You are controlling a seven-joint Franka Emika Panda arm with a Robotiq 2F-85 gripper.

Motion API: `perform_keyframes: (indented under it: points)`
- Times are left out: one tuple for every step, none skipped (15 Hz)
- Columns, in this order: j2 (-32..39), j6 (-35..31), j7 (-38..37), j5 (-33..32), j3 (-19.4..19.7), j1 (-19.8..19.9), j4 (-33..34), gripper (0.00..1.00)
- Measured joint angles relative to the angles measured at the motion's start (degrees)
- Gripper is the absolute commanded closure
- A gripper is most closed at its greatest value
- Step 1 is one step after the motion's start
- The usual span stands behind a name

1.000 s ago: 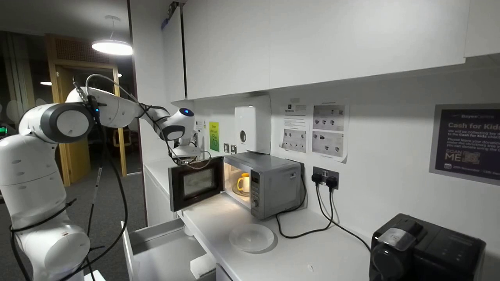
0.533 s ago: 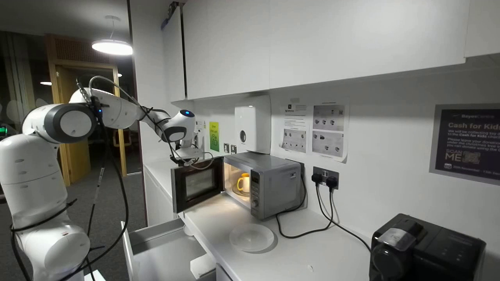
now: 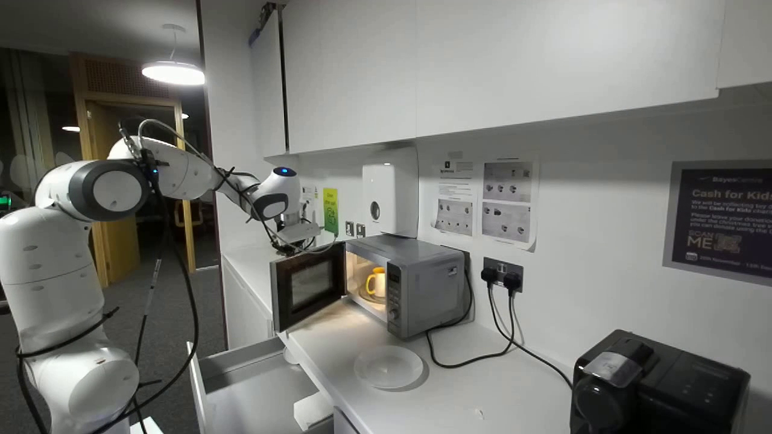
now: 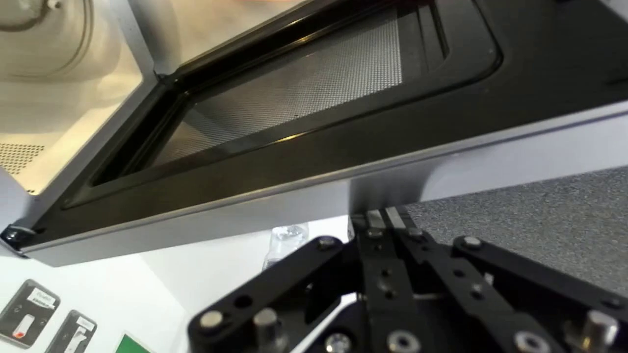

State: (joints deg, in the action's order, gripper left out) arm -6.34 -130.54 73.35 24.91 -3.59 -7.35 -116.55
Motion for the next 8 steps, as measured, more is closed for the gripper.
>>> perform_keyframes:
  points:
    - [0.06, -0.68, 0.02, -1.05, 0.06, 0.01, -0.05, 1.0]
    - [0.17, -1.12, 0.02, -2.31, 0.2, 0.05, -0.06, 1.0]
    - [0.34, -1.44, 0.02, -3.59, 0.38, 0.13, -0.06, 1.0]
    - [0.58, -1.94, 0.02, -4.93, 0.61, 0.28, -0.07, 1.0]
    - [0.9, -2.56, 0.02, -6.27, 0.8, 0.57, -0.07, 1.0]
    - [1.27, -3.22, 0.02, -7.51, 1.03, 0.9, -0.07, 1.0]
    - [1.62, -4.01, 0.01, -8.66, 1.22, 1.29, -0.07, 1.0]
    - [1.99, -5.07, 0.01, -9.66, 1.47, 1.68, -0.07, 1.0]
